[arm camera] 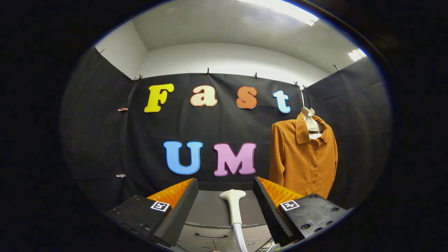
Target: Iron the clothes twice with a garment steamer, once on the left side and once on the right side.
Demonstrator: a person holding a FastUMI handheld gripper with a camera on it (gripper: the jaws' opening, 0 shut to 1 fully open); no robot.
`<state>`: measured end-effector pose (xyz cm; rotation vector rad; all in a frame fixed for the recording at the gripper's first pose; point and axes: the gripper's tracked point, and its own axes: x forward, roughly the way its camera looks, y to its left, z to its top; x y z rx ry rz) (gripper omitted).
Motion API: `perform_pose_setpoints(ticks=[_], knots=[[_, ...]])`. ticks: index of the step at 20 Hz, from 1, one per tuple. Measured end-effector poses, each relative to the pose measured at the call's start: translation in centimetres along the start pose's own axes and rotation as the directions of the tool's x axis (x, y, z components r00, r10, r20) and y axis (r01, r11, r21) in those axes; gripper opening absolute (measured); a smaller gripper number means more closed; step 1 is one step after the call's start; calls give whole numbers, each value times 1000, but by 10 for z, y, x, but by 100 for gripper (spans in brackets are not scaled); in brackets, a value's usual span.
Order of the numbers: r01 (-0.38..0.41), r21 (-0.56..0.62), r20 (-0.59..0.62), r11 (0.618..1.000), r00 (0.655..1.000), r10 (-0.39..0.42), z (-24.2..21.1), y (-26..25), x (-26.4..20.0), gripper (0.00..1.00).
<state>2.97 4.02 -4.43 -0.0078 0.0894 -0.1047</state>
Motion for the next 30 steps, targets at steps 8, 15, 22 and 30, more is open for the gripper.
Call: perform_pose_setpoints(ticks=[8,15,22,30], knots=[[3,2,-120,1000,993,-3,-41,-16,55,98],[-31,29,-260,999,965,37,-91,-29,120,98],[-54,11,-441,998,896,53,-156,-35,160,99],[-58,22,-595,998,802,59,-213,-35,179,99]])
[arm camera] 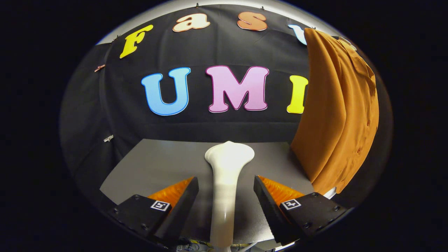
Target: Iron the clothes twice with a garment steamer, once on the left side and once on the right side.
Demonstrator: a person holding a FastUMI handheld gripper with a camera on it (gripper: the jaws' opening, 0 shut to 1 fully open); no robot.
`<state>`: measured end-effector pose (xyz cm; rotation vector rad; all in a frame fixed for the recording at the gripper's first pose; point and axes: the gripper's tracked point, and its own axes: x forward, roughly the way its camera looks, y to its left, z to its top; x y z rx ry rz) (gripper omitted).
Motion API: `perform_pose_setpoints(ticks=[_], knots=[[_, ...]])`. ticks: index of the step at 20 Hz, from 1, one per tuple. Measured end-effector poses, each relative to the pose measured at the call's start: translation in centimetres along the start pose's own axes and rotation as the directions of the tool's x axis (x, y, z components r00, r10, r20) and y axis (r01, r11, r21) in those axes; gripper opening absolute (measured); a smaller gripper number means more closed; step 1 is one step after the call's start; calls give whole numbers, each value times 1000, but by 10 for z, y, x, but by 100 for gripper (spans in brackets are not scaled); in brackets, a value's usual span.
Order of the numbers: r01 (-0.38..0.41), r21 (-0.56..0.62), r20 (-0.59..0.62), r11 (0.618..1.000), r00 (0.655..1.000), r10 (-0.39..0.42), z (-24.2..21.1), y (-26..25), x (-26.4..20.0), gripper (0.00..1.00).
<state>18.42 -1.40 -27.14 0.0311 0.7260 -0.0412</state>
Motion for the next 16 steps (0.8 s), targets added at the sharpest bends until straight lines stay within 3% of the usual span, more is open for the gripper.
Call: perform_pose_setpoints(ticks=[4,7,10,13,15,16], knots=[[14,-2,-91,1000,996,-14,-22,-3,13,99],[19,7,-140,1000,990,-18,-31,-5,23,82],[17,-5,-181,1000,983,-18,-40,-5,30,81],[-1,-29,-177,1000,984,-4,-39,-1,28,45],[-28,-37,-168,999,986,22,-38,5,28,45],[-42,-35,-166,999,986,36,-40,9,27,39]])
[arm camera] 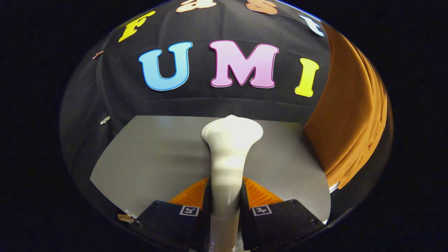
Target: Iron the clothes twice with a garment steamer, once on the left side and once on the right side.
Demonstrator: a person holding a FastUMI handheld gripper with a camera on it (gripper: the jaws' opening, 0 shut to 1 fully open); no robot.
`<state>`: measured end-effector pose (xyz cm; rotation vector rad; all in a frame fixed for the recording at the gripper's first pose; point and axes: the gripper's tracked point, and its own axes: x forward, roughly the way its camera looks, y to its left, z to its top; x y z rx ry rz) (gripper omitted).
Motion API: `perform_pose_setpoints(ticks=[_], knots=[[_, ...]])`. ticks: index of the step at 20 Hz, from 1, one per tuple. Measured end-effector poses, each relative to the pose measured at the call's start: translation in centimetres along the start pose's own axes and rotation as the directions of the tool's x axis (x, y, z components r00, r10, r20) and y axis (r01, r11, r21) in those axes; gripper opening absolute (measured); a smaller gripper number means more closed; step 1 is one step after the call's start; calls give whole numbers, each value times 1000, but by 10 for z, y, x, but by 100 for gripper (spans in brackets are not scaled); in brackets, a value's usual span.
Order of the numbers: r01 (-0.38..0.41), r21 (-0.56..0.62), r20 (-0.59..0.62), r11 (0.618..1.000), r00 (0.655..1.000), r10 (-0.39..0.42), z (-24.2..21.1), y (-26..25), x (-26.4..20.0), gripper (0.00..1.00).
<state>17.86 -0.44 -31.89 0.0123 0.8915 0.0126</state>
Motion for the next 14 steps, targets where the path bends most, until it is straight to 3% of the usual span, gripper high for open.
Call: perform_pose_setpoints(ticks=[6,14], knots=[[-2,17,79,1000,997,1,15,0,-21,39],[17,110,231,994,972,-43,30,-8,-94,39]])
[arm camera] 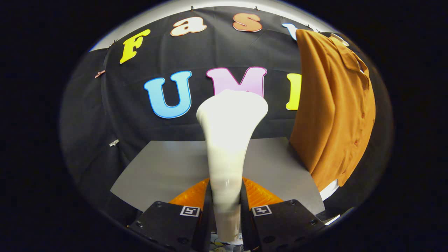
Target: Iron the clothes twice with a garment steamer, once on the left side and once on the right side.
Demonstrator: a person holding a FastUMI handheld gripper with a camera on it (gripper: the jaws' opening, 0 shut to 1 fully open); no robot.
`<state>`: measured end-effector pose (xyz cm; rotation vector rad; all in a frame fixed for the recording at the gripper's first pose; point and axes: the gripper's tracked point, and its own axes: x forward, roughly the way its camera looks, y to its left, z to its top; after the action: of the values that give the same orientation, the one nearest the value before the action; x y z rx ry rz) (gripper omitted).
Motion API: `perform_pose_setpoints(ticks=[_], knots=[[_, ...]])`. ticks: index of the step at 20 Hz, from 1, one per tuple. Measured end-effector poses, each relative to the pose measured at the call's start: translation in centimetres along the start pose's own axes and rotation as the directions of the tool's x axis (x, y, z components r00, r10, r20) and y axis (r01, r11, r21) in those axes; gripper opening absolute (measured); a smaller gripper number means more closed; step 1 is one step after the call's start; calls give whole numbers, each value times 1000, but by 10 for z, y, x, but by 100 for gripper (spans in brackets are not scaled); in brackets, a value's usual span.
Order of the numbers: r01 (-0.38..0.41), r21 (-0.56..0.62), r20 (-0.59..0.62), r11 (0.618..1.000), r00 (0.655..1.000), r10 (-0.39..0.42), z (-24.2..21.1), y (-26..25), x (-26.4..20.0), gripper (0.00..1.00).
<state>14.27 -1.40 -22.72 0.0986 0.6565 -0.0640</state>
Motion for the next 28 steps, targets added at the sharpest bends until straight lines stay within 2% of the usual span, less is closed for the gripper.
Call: perform_pose_setpoints(ticks=[8,12,17,23,28], knots=[[82,47,85,996,993,-86,-5,-6,-75,39],[160,75,104,984,980,-167,-11,-30,-107,39],[228,107,160,968,957,-243,3,-70,-137,39],[248,157,207,956,938,-277,26,-136,-146,39],[212,195,226,957,940,-255,46,-196,-122,39]])
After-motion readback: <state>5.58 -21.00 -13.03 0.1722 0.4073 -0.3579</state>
